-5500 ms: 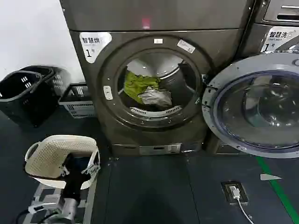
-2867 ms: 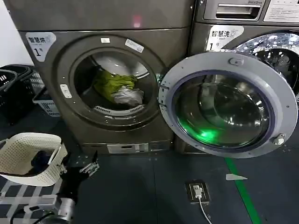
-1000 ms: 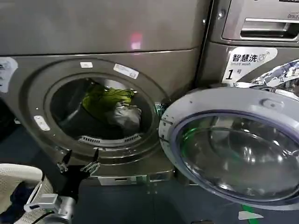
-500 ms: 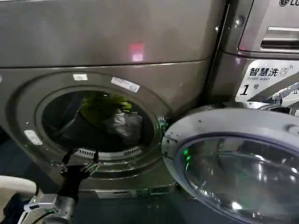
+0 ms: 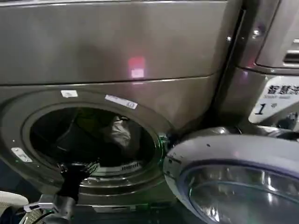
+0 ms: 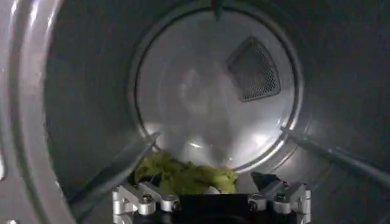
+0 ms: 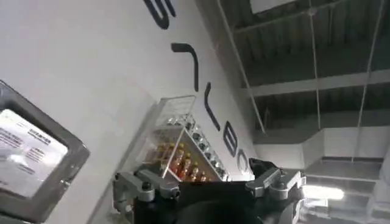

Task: Grasp the clothes from the dryer.

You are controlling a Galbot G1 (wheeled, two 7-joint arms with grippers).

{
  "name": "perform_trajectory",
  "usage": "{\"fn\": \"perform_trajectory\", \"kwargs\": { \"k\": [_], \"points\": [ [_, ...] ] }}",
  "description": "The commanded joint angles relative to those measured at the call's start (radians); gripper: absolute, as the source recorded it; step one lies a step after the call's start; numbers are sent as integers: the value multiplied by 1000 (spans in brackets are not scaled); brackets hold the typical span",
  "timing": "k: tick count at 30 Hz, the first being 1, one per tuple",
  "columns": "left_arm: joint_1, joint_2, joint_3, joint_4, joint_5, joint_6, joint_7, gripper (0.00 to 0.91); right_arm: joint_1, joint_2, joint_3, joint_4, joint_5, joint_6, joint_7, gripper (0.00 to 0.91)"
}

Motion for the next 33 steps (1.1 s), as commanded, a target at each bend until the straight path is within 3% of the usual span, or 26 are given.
{"fn": "perform_trajectory", "kwargs": {
  "k": [1, 16, 21, 33],
  "points": [
    [-281, 74, 29, 195, -142, -15, -9, 907, -42, 9, 46, 18, 2, -19, 15, 907],
    [-733, 71, 135, 721, -107, -101, -35, 907, -83, 27, 95, 77, 5, -80, 18, 907],
    [-844, 66, 170, 875, -90, -118, -35, 907, -74, 21, 91, 82, 2, -68, -2, 907],
    [-1079, 52, 191, 1191, -101, -147, -28, 907, -69, -7, 100, 51, 3, -79, 17, 907]
  ]
}}
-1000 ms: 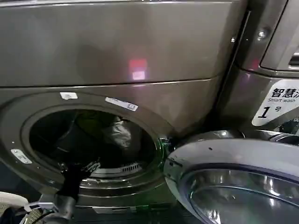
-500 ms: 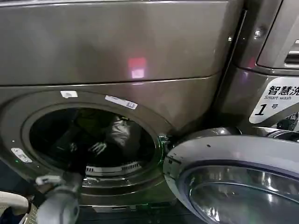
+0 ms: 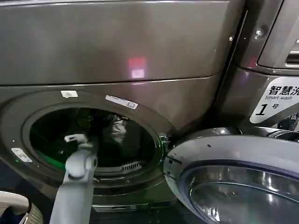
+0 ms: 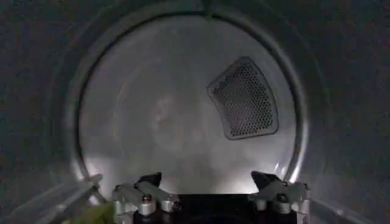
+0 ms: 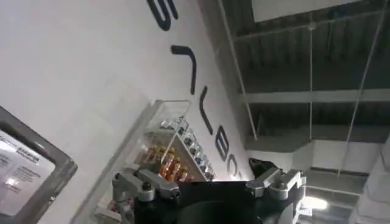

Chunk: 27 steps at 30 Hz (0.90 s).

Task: Grasp the clothes from the dryer.

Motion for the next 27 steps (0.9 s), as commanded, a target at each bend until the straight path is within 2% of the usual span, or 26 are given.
{"fn": "perform_trajectory", "kwargs": {
  "k": [1, 9, 15, 22, 27],
  "points": [
    [-223, -1, 25, 295, -7, -18, 4, 907, 1, -7, 4, -6, 0, -2, 1, 907],
    [-385, -12, 43, 506, 12, -42, 27, 907, 7, -9, 8, -18, -1, 2, -1, 907],
    [-435, -13, 42, 643, 58, -47, 68, 907, 10, -14, 14, -23, 0, 6, -2, 907],
    [-537, 14, 151, 822, 152, -44, 210, 907, 9, -11, 14, -25, -1, 12, -7, 907],
    [-600, 36, 317, 885, 223, -51, 386, 907, 11, -15, 9, -26, -2, 15, -11, 907]
  ]
}}
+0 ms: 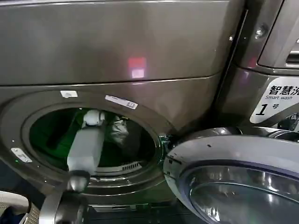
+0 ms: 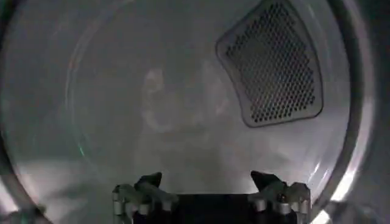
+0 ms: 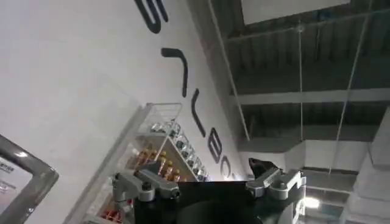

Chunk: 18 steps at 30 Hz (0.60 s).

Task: Grasp the clothes from the dryer.

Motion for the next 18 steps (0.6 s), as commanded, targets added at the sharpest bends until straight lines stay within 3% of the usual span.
{"fn": "perform_trajectory", "kwargs": {
  "k": [1, 12, 18],
  "points": [
    [-141, 24, 226, 200, 142, -12, 283, 907, 3, 1, -6, 0, -2, 2, -2, 907],
    [-223, 60, 476, 293, 549, -111, 520, 907, 5, -3, -10, -10, -5, 9, -10, 907],
    [-263, 63, 546, 312, 681, -107, 564, 907, 14, -7, -22, -9, -8, 11, -12, 907]
  ]
}}
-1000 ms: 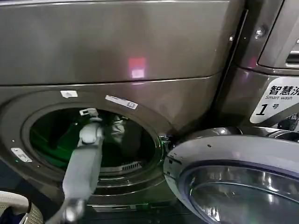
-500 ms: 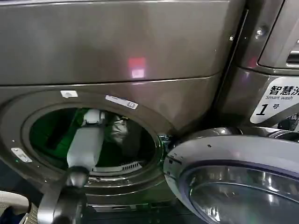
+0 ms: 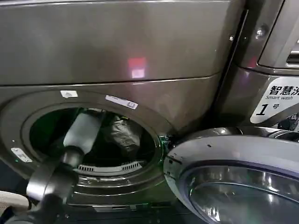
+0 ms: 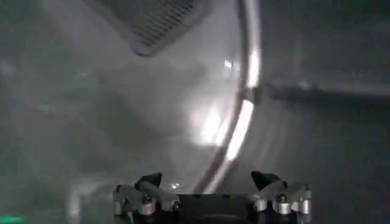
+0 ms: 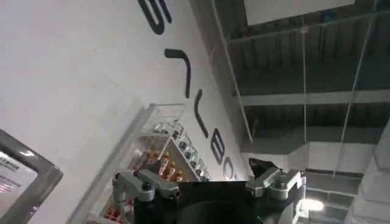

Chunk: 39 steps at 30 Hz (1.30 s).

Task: Grasp the clothes from the dryer.

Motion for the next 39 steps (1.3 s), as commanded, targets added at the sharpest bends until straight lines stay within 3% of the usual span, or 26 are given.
{"fn": "perform_trajectory", "kwargs": {
  "k": [1, 6, 12, 23, 24, 25, 26, 27, 28, 29, 34, 39],
  "points": [
    [-73, 1, 164, 62, 291, -25, 128, 907, 6, -2, -8, 0, -2, 0, -1, 907],
    [-102, -15, 231, 78, 345, -29, 158, 907, 12, -1, -14, -6, -17, 4, -5, 907],
    [-109, -23, 314, 78, 359, -94, 190, 907, 26, 3, -27, -10, -24, 8, -7, 907],
    [-88, -52, 355, 103, 362, -84, 197, 907, 42, 9, -42, -14, -38, 12, -10, 907],
    [-86, -53, 355, 106, 364, -84, 196, 876, 41, 9, -42, -15, -38, 13, -10, 907],
    [-85, -53, 356, 108, 363, -83, 195, 739, 42, 9, -41, -15, -38, 13, -11, 907],
    [-84, -52, 355, 108, 362, -82, 196, 683, 41, 9, -41, -16, -38, 14, -11, 907],
    [-86, -52, 355, 111, 361, -83, 195, 387, 42, 9, -41, -17, -38, 14, -11, 907],
    [-87, -52, 355, 113, 360, -82, 195, 216, 43, 9, -41, -17, -39, 14, -11, 907],
    [-89, -52, 356, 113, 361, -84, 196, 137, 43, 10, -42, -17, -39, 14, -11, 907],
    [-87, -47, 353, 113, 353, -90, 204, 0, 42, 9, -41, -19, -39, 16, -11, 907],
    [-84, -46, 301, 104, 274, -100, 190, 0, 42, 12, -41, -16, -38, 17, -11, 907]
  ]
}}
